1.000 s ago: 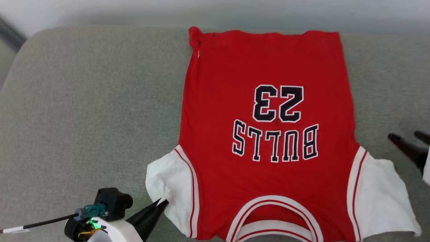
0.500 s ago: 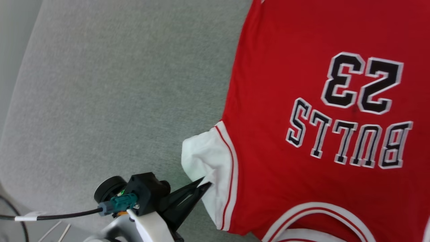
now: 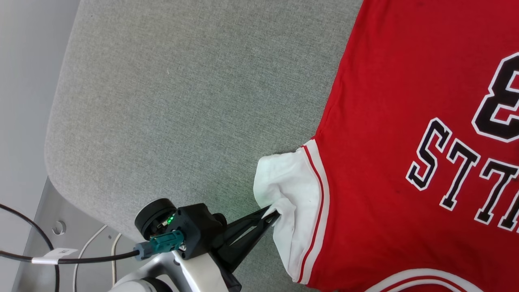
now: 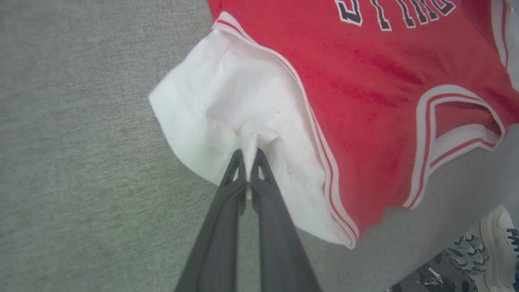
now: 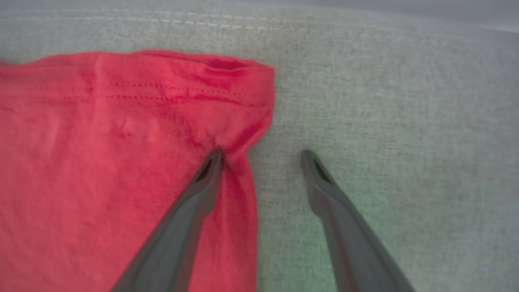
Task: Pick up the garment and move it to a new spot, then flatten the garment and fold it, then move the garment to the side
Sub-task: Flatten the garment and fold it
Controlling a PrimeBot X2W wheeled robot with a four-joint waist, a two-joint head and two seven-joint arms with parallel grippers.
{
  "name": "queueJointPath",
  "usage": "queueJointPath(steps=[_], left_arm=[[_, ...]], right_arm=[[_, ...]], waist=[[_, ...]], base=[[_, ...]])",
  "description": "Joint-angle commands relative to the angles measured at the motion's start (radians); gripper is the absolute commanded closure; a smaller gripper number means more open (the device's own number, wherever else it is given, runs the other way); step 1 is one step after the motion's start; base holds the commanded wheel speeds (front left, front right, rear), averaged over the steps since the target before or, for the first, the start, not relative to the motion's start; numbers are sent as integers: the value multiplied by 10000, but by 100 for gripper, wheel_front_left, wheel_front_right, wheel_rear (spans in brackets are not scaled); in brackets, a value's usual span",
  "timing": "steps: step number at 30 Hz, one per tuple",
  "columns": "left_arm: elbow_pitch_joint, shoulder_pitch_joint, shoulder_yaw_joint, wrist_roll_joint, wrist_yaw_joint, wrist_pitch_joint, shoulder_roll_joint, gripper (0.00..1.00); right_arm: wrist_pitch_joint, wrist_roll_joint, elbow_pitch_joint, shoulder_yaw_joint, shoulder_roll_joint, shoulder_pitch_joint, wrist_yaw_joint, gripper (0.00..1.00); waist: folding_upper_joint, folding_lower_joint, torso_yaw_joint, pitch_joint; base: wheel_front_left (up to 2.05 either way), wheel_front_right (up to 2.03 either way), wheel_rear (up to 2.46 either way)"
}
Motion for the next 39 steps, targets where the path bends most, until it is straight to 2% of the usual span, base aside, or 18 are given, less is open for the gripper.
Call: queueJointPath(steps=[1, 2, 3, 11, 20, 28, 39], left_arm=[[96, -148, -35, 26, -55, -115, -117, 100], [148, -166, -39, 78, -69, -150, -123, 100], [200, -178, -47, 108, -78, -172, -136, 100], [484, -210, -1, 103, -78, -316, -122, 100], [883, 167, 123, -208, 173, -320, -71, 100], [1661, 837, 217, -665, 489, -481, 36, 100], [2067, 1829, 454, -1185, 927, -815, 359, 100]], right_arm=[[214, 82, 743, 57, 239, 675, -2, 13], [280, 167, 812, 115, 244, 803, -2, 85], [323, 223, 850, 141, 226, 908, -3, 100], [228, 431, 904, 99, 73, 1235, -3, 100], [-303, 1077, 732, 239, 89, 2590, -3, 100], [-811, 2188, -148, 218, 1008, 5296, -3, 100], [-1425, 3593, -2048, 108, 2152, 9042, -3, 100]], waist=[[0, -1, 80, 107], [0, -1, 77, 107], [0, -1, 66, 96], [0, -1, -211, -359], [0, -1, -1150, -1840], [0, -1, -2220, -3395], [0, -1, -3376, -4714]], base=[[0, 0, 0], [0, 0, 0], [0, 0, 0], [0, 0, 0], [0, 0, 0], [0, 0, 0], [0, 0, 0]])
